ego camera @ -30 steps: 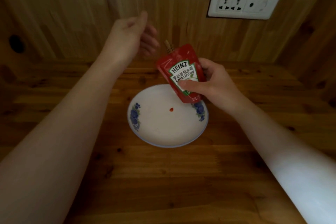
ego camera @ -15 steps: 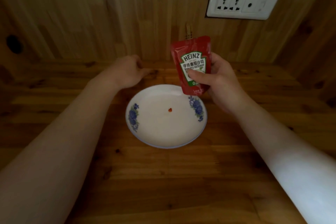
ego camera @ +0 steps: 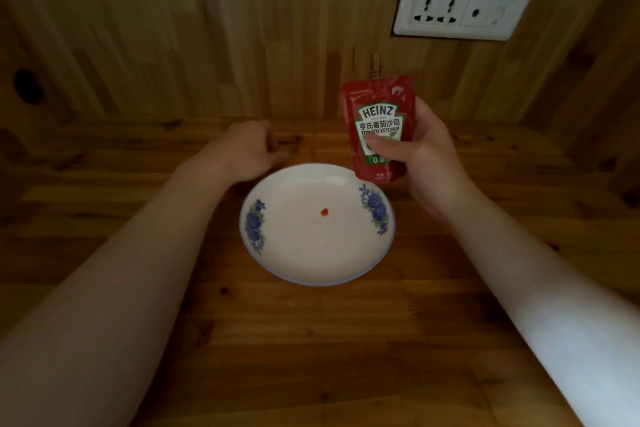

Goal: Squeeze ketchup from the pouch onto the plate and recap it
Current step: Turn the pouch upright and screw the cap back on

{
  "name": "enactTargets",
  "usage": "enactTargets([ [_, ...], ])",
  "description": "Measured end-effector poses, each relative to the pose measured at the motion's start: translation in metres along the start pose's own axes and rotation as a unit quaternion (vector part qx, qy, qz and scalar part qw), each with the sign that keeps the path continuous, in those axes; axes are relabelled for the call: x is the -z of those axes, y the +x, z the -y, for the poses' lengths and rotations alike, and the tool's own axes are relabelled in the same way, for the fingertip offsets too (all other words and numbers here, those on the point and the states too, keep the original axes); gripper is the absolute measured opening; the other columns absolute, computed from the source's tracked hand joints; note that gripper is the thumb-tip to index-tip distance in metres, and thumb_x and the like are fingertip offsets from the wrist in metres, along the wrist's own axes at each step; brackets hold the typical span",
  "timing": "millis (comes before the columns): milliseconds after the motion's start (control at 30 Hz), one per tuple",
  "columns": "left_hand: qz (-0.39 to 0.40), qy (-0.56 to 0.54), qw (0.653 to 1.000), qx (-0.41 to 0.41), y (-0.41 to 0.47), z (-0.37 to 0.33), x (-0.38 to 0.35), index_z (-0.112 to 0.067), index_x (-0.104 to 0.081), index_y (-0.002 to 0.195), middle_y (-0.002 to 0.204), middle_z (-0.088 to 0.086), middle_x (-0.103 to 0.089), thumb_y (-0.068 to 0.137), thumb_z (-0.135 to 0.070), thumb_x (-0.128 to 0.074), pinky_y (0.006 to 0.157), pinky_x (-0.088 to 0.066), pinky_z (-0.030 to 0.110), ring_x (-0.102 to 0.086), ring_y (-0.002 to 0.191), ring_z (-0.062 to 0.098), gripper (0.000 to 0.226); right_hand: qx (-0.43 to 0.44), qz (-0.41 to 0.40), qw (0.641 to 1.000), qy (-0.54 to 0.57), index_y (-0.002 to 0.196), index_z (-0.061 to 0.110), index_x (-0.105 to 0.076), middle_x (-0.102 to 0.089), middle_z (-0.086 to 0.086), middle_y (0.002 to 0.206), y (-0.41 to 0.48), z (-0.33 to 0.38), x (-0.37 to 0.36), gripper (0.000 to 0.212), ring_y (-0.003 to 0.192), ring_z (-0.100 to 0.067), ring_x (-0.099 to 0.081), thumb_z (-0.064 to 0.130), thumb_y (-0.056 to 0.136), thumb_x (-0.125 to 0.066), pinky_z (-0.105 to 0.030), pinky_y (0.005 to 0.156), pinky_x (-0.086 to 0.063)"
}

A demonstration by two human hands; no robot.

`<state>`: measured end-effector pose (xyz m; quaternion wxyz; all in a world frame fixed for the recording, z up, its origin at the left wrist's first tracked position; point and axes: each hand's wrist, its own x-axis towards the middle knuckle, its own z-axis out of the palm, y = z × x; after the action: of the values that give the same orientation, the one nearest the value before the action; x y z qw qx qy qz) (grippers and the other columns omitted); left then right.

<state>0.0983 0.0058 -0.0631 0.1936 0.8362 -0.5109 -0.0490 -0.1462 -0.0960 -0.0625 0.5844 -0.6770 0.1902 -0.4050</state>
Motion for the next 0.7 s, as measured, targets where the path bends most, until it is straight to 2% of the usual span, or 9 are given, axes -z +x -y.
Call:
enactTargets([
  [100, -0.005, 0.003, 1.0, -0.01, 0.0, 0.0, -0.001, -0.03, -0.056, 0.078, 0.09, 0.001, -0.067, 0.083, -0.04, -0.075, 0.064, -0.041, 0.029, -0.06, 0.083, 0.021, 0.021, 0.002, -0.015, 1.0, 0.002, 0.118, 0.032, -0.067, -0.081, 0.004, 0.109, 0.001, -0.001, 0.001, 0.056, 0.105, -0.021, -0.077, 0.012, 0.07, -0.086, -0.042, 0.086, -0.061],
  [200, -0.008, -0.004, 1.0, -0.005, 0.001, 0.0, -0.001, -0.028, -0.06, 0.077, 0.087, 0.002, -0.067, 0.084, -0.036, -0.075, 0.07, -0.042, 0.029, -0.062, 0.084, 0.022, 0.018, -0.001, -0.019, 1.0, 0.0, 0.117, 0.034, -0.066, -0.082, 0.008, 0.106, 0.001, 0.0, 0.001, 0.056, 0.103, -0.017, -0.077, 0.011, 0.07, -0.085, -0.038, 0.083, -0.061],
  [300, -0.02, -0.03, 0.999, -0.002, 0.002, -0.001, 0.001, -0.025, -0.065, 0.08, 0.081, -0.003, -0.065, 0.086, -0.036, -0.074, 0.063, -0.039, 0.026, -0.06, 0.077, 0.016, 0.014, -0.002, -0.026, 1.0, 0.004, 0.118, 0.036, -0.065, -0.081, 0.008, 0.108, 0.0, 0.002, -0.002, 0.054, 0.103, -0.017, -0.077, 0.014, 0.073, -0.084, -0.037, 0.082, -0.062],
  [367, -0.028, -0.072, 0.997, 0.0, 0.002, -0.005, 0.003, -0.024, -0.068, 0.085, 0.075, -0.006, -0.063, 0.088, -0.033, -0.072, 0.055, -0.038, 0.024, -0.057, 0.067, 0.009, 0.01, -0.002, -0.031, 1.0, 0.005, 0.121, 0.037, -0.065, -0.081, 0.008, 0.11, -0.001, 0.004, -0.003, 0.049, 0.104, -0.016, -0.077, 0.019, 0.079, -0.082, -0.035, 0.08, -0.063],
  [500, -0.029, -0.228, 0.973, -0.006, -0.002, -0.017, 0.01, -0.017, -0.07, 0.095, 0.078, -0.001, -0.067, 0.097, -0.025, -0.062, 0.052, -0.052, 0.025, -0.061, 0.057, 0.015, 0.011, -0.004, -0.046, 0.999, 0.0, 0.133, 0.029, -0.063, -0.08, 0.009, 0.112, -0.003, 0.008, -0.005, 0.046, 0.102, -0.013, -0.078, 0.024, 0.09, -0.078, -0.029, 0.076, -0.063],
  [700, -0.026, -0.371, 0.927, -0.046, -0.015, -0.037, 0.024, -0.01, -0.067, 0.1, 0.077, 0.003, -0.065, 0.102, -0.017, -0.055, 0.05, -0.051, 0.021, -0.06, 0.053, 0.011, 0.014, 0.012, -0.054, 0.998, -0.021, 0.109, 0.034, -0.072, -0.082, 0.01, 0.1, -0.009, 0.017, -0.009, 0.015, 0.091, -0.013, -0.08, 0.03, 0.095, -0.076, -0.026, 0.069, -0.062],
])
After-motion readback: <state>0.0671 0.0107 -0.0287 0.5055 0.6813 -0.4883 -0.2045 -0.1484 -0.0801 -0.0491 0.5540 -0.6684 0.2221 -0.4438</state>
